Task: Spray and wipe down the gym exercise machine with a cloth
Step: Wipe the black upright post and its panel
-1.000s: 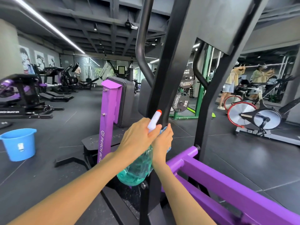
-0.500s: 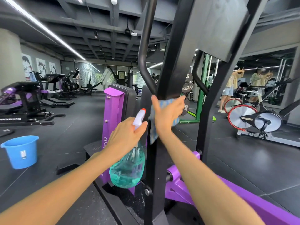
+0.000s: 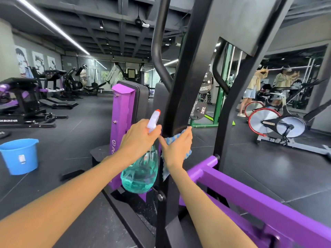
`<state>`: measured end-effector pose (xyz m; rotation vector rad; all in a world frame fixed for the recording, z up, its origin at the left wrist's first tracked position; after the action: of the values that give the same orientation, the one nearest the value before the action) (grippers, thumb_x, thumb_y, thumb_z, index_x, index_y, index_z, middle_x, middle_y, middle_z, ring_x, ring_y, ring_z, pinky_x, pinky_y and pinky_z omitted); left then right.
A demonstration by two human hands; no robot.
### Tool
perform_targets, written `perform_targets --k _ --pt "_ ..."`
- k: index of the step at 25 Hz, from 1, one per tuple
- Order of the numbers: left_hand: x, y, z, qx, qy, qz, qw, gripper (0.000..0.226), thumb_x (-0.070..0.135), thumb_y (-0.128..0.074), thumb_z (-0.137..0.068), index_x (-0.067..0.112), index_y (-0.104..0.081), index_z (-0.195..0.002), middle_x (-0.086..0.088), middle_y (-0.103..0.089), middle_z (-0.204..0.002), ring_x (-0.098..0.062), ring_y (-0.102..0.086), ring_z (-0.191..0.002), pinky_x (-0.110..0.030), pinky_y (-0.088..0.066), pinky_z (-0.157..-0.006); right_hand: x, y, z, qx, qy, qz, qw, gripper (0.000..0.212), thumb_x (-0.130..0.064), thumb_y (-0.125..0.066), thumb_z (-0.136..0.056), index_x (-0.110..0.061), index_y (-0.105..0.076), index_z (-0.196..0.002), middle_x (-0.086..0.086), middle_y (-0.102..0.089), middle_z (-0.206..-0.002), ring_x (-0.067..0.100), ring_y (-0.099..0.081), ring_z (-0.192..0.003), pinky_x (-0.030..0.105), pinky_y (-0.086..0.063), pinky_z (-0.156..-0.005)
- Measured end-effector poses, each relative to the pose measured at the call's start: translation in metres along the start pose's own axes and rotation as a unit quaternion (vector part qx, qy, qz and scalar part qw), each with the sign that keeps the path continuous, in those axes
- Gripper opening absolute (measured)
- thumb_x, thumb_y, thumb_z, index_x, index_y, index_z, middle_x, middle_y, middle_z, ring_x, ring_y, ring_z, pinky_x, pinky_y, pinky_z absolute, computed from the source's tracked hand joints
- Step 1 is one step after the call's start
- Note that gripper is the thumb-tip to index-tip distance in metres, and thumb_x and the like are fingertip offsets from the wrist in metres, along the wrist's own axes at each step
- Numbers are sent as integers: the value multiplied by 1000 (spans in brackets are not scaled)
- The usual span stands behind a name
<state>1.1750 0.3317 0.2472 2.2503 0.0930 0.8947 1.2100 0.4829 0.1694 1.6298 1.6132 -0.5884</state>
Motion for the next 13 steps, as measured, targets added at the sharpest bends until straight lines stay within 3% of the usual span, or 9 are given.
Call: perform_targets --k 3,5,7,10,13 --pt "-9 -17 13 -14 8 21 1000 34 42 -44 -94 11 -57 -95 -5 -62 -88 -27 -60 -82 -41 -51 -79 -42 12 -36 19 -16 -11 1000 111 -53 -69 -77 5 -5 -148 21 -21 -152 33 -22 -140 36 -17 -113" --pt "-15 -22 19 2 37 72 997 32 31 -49 -96 1 -61 -92 -13 -64 -87 -22 -59 -71 -30 -48 -68 -56 17 -45 40 14 -19 999 113 -52 -70 -76 4 -4 -148 20 -20 -153 32 -21 -140 36 -17 -113" --pt "-22 -36 27 -2 60 117 991 31 25 -51 -91 -2 -65 -92 -22 -67 -89 -30 -59 -72 -34 -50 -73 -37 12 -26 37 61 -8 997 108 -48 -69 -77 4 -7 -148 20 -20 -153 31 -20 -142 37 -17 -115" --pt "-32 -67 44 -14 80 144 986 16 17 -54 -88 19 -69 -83 -24 -67 -89 -37 -59 -79 -40 -50 -81 32 -4 36 -12 46 -16 999 103 -57 -39 -69 2 -10 -148 18 -19 -154 30 -20 -142 41 -19 -115" --pt "-46 -96 56 -1 89 156 984 30 15 -53 -87 33 -72 -100 -18 -69 -88 -35 -62 -86 -36 -49 -77 86 -12 78 -55 20 -38 998 105 -61 -35 -64 -6 -9 -150 13 -15 -156 26 -18 -143 41 -20 -116"
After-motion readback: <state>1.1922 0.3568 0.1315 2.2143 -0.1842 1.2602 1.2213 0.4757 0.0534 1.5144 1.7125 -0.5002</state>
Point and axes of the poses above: each hand's wrist, its own z-axis away from the middle knuckle, its own y-axis out of the back of the hand, x = y × z, the point moved 6 cm from there along -z, towards the middle knuckle
